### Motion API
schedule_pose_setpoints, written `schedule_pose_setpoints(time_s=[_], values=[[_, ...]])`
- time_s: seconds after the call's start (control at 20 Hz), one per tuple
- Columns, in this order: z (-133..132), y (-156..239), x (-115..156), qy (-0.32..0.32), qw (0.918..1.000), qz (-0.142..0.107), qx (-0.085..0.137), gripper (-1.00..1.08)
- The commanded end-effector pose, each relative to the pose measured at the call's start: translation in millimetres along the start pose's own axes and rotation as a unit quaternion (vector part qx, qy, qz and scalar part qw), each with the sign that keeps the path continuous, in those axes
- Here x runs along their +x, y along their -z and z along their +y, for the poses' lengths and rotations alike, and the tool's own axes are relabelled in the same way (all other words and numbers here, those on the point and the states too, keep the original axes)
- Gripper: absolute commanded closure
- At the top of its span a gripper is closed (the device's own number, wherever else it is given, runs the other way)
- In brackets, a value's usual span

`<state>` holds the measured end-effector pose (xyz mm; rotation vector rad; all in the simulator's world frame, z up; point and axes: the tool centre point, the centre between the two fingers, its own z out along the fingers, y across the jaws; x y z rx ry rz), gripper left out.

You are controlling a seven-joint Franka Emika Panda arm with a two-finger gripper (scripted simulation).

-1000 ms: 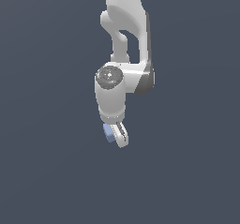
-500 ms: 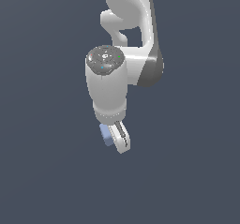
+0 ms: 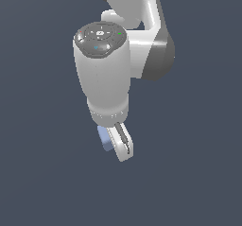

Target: Pick up the object and move it to a goal position.

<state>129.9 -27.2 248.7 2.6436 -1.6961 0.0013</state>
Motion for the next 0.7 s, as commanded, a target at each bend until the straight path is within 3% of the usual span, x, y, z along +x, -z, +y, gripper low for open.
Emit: schedule_pose_setpoints(time_s=[0.0,0.65], values=[[-4,8,2,0.000,1.0000,0.000,0.000,1.08],[-13,22,6,0.000,1.0000,0.000,0.000,1.08]])
